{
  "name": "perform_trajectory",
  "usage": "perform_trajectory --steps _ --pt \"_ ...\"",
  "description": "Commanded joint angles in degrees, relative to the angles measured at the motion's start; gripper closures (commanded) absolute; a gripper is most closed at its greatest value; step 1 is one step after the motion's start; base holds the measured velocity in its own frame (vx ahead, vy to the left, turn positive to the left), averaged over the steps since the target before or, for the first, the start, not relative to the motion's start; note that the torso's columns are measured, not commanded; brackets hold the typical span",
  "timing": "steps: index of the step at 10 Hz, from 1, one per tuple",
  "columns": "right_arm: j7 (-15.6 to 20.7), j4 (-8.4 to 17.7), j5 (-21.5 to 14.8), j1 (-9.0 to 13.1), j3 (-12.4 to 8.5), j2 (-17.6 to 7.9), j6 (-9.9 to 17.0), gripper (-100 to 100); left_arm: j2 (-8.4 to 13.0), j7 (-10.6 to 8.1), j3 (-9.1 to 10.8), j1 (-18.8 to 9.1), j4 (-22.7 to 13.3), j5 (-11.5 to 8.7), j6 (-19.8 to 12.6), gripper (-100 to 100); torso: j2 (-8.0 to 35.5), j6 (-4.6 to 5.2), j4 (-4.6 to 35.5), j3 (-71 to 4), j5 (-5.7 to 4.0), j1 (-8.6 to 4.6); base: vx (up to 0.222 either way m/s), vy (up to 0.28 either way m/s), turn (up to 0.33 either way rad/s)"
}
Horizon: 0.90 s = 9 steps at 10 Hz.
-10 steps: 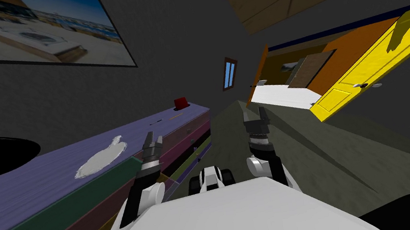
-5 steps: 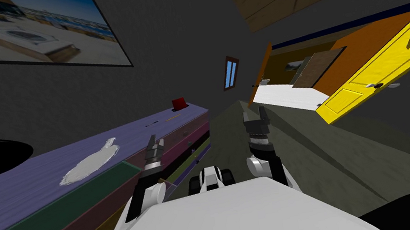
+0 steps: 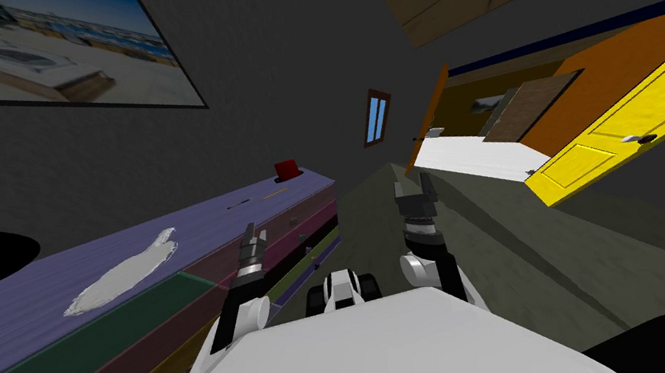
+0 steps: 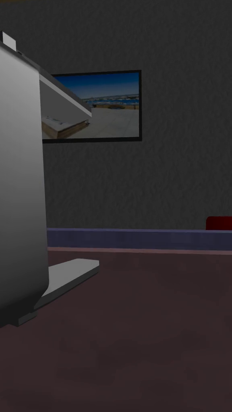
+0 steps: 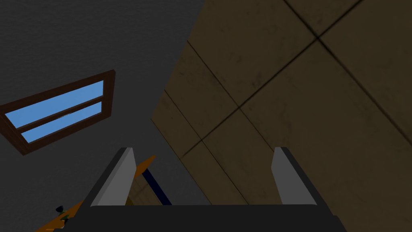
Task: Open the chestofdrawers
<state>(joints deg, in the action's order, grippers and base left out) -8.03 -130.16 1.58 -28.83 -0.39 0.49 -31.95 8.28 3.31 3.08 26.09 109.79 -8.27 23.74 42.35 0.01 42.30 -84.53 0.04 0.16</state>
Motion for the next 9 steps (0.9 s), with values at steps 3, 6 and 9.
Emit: perform_trajectory --steps 3,6,9 --pt "0.00 0.00 0.00 0.00 0.00 0.00 0.00 0 0.08 -0.54 1.06 -1.09 -5.18 -0.45 0.84 -100 0.01 0.00 0.00 0.00 -0.04 -0.14 0.050 -0.076 0.042" --pt "0.00 0.00 0.00 0.00 0.00 0.00 0.00 0 0.29 -0.79 1.69 -1.87 -8.48 -0.70 1.38 -100 -0.08 -0.01 -0.02 -0.05 -0.04 -0.17 0.051 -0.076 0.041" --pt "0.00 0.00 0.00 0.00 0.00 0.00 0.00 0 0.22 -1.08 2.39 -2.72 -12.06 -0.99 2.01 -100 -0.08 0.00 -0.02 -0.05 -0.06 -0.23 0.058 -0.100 0.053"
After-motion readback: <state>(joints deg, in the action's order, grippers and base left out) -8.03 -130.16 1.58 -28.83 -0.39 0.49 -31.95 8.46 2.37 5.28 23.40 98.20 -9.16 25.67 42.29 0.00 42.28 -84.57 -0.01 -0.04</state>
